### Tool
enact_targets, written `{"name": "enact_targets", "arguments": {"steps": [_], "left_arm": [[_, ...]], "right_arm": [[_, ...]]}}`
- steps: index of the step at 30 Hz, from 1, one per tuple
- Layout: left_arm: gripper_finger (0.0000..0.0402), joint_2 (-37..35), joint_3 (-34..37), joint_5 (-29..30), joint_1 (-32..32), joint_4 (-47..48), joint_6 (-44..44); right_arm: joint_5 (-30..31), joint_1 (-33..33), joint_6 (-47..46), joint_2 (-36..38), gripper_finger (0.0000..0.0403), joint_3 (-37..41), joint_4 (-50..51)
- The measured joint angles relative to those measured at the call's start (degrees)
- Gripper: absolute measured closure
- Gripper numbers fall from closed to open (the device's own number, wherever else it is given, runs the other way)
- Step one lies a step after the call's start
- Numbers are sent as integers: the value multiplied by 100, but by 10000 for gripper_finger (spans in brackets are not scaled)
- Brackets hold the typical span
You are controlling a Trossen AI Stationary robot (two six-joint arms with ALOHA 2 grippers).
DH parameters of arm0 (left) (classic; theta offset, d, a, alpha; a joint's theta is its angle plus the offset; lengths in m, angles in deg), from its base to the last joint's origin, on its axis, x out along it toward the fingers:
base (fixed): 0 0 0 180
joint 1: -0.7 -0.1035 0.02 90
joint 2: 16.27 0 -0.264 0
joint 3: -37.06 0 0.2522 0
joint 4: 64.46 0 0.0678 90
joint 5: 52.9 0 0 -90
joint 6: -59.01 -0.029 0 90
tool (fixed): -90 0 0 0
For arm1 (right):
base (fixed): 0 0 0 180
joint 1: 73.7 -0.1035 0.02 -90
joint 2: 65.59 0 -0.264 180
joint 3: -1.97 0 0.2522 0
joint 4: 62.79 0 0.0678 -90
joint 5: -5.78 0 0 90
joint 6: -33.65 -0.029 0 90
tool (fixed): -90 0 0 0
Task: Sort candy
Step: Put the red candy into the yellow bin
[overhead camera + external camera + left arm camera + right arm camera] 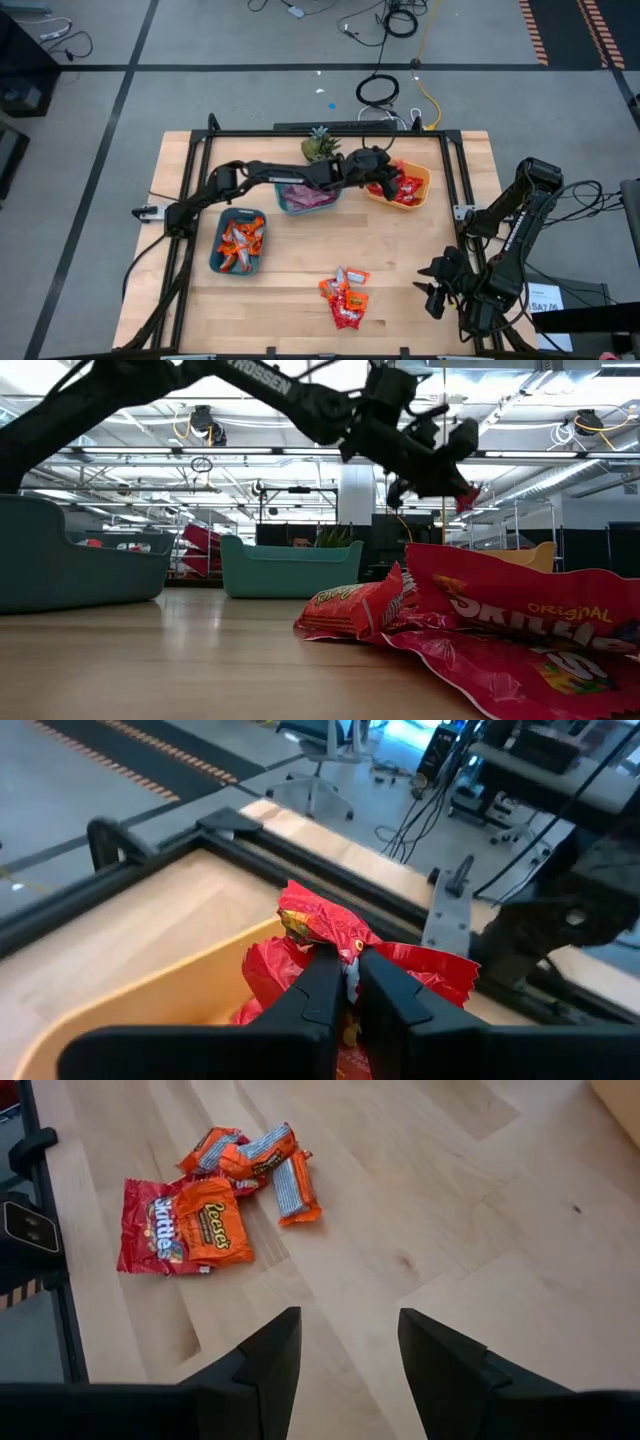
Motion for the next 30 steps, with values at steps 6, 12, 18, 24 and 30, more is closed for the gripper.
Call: {"name": "enact_targets", "arguments": {"steps": [6, 12, 18, 24, 30], "left_arm": [[371, 74, 26, 25, -9, 3, 396], [366, 74, 26, 119, -113, 1, 1404], [335, 74, 29, -175, -189, 303, 1802], [288, 74, 35, -145, -203, 211, 1806], [248, 74, 35, 11, -198, 129, 1802]], "right_arm": [[-22, 0, 0, 0, 243, 0, -168], [-25, 0, 7, 2, 243, 0, -361], [-25, 0, 18, 2, 243, 0, -531], [-256, 0, 22, 2, 243, 0, -603], [-454, 0, 22, 2, 243, 0, -608]]}}
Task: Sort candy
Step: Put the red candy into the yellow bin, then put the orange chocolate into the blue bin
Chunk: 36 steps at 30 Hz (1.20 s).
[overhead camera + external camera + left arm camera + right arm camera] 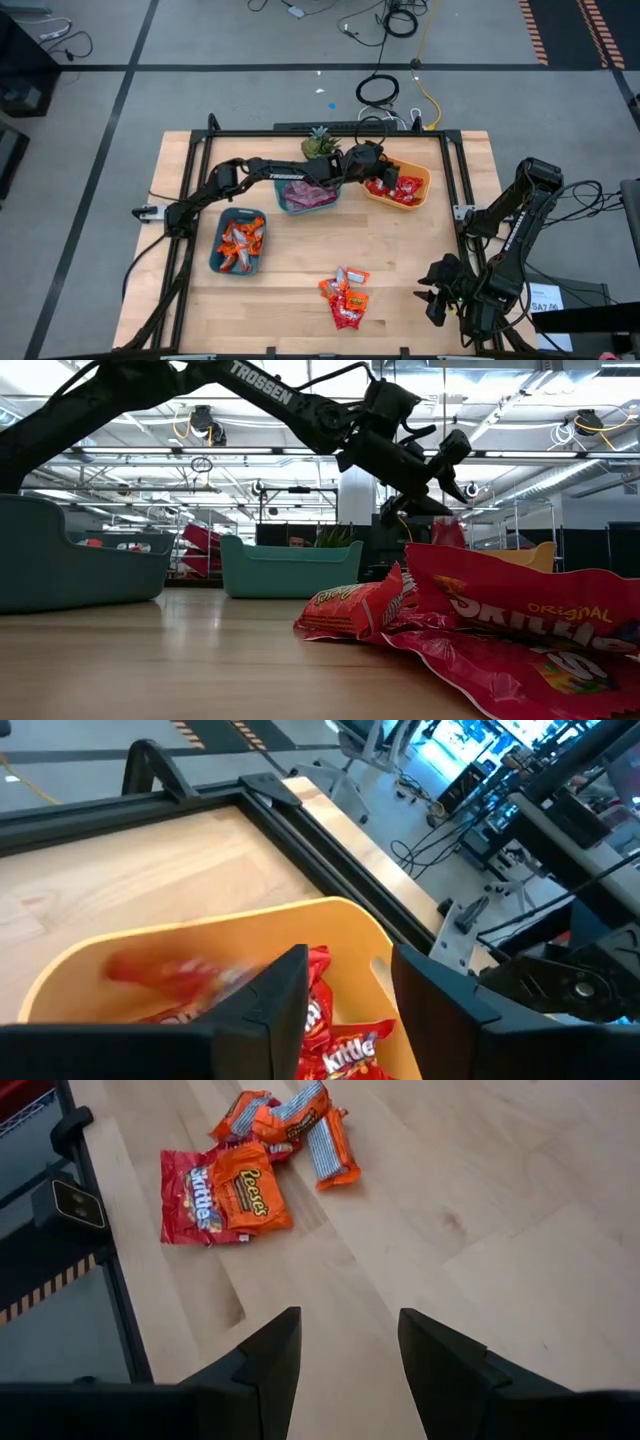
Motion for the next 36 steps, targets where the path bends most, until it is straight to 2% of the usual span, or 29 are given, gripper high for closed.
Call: {"name": "enact_targets", "arguments": {"steps": [3, 14, 18, 21, 26, 31, 36], "left_arm": [[244, 0, 0, -86, -12, -32, -45], [244, -109, 0, -1595, -19, -8, 119], [244, -377, 0, -1730, -19, 387, 102], [244, -711, 0, -1618, 40, 1052, -302], [244, -1363, -2, -1025, 385, 2529, -1261], [244, -2045, -2, -592, 1018, 3826, -2097], [244, -2589, -6, 117, 1718, 4466, -2281]], "right_arm": [[0, 0, 41, 0, 243, 0, 9], [2, 0, 68, 0, 243, 0, 101], [2, 0, 70, 0, 243, 0, 104], [6, 0, 68, 2, 243, 0, 107], [6, 0, 70, 2, 243, 0, 118], [5, 0, 70, 2, 243, 0, 239], [15, 66, 70, 4, 243, 0, 280]]}}
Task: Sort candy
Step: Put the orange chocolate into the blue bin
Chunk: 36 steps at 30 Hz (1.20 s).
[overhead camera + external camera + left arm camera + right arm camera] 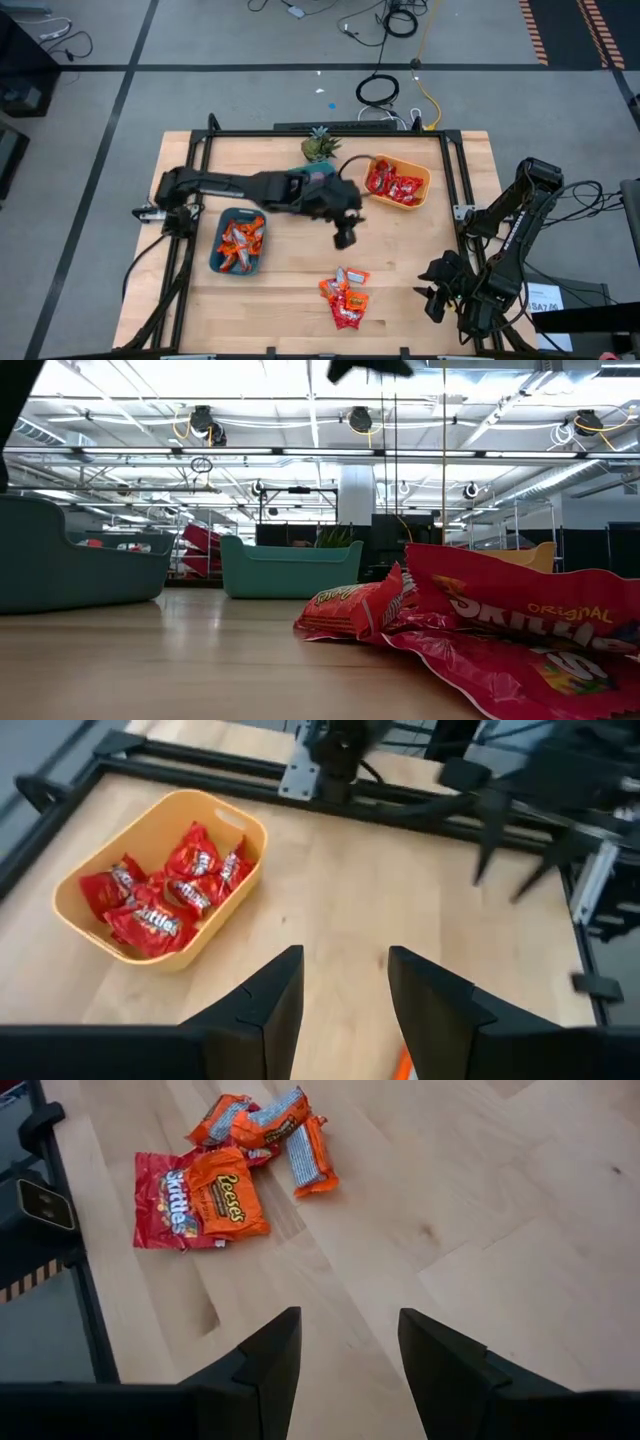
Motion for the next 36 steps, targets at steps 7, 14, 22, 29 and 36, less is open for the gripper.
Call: {"name": "enact_targets", "arguments": {"steps": [7, 14, 22, 29, 36], "left_arm": [[244, -719, 853, 767, 724, 159, 288], [244, -1958, 2982, 1075, 1205, -1140, 724], [244, -3358, 5255, 1380, 1795, -2452, 993], [244, -3862, 6205, 2016, 2057, -2634, 2249], [244, -3833, 6224, 1981, 2033, -2631, 2539]], "right_arm": [[7, 112, 0, -2, 243, 0, 1], [7, 343, 163, -2, 243, 0, -18], [-3, 740, 781, -2, 243, 0, -278], [-17, 973, 890, -4, 243, 0, -530], [45, 1150, 1334, -2, 242, 0, -515]]}}
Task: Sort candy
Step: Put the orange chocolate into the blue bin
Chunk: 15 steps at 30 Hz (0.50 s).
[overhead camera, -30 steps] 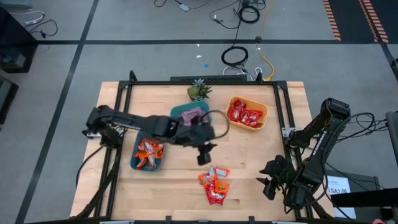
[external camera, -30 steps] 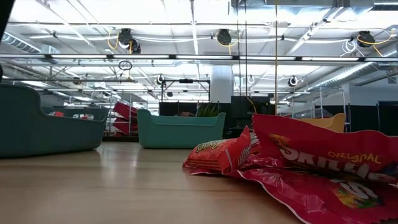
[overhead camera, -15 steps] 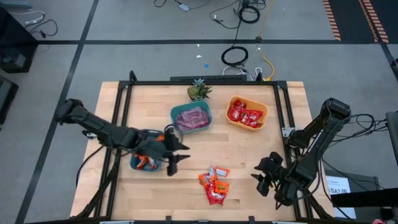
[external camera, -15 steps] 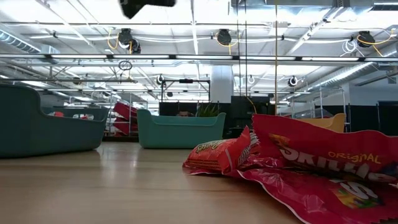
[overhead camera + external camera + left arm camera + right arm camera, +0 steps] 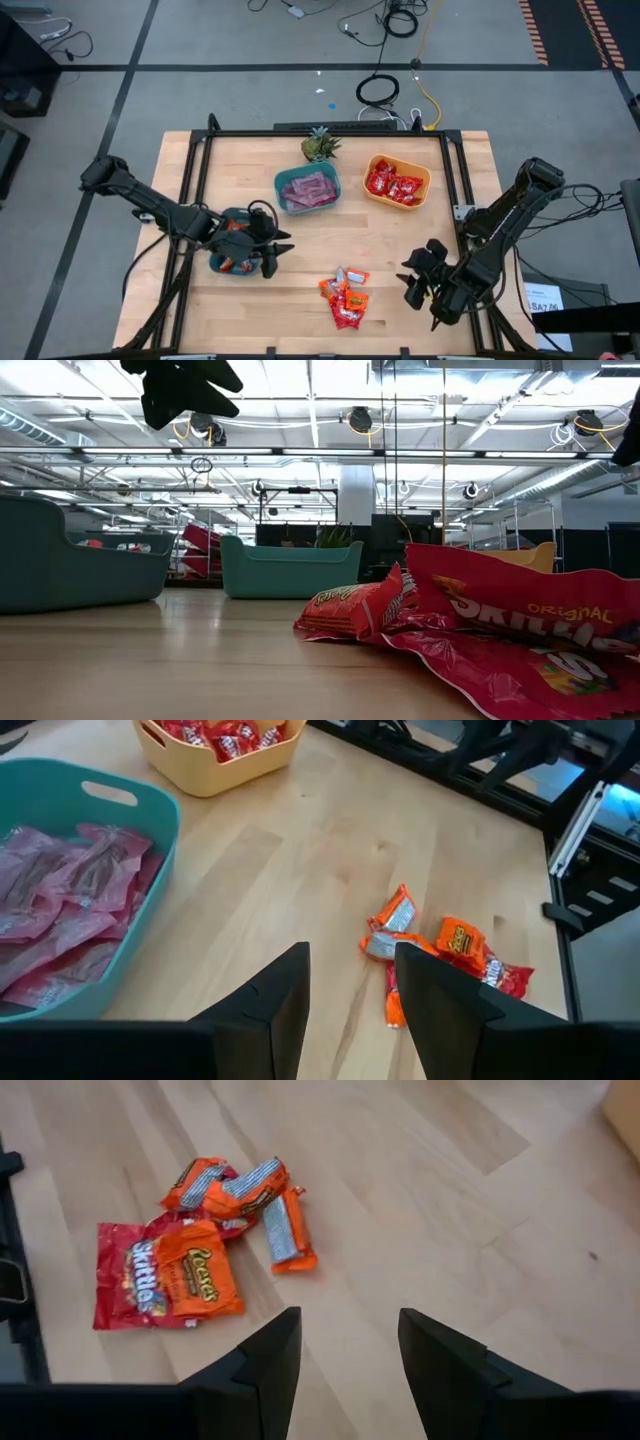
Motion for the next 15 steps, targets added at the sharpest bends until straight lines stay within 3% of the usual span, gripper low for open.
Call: {"name": "enact_targets", "arguments": {"steps": [5, 15], "left_arm": [[244, 0, 0, -7, 2, -14, 1], [244, 4, 0, -15, 2, -14, 3]], "right_arm": [[27, 141, 8, 0, 222, 0, 191], [219, 241, 248, 0, 146, 0, 362]]}}
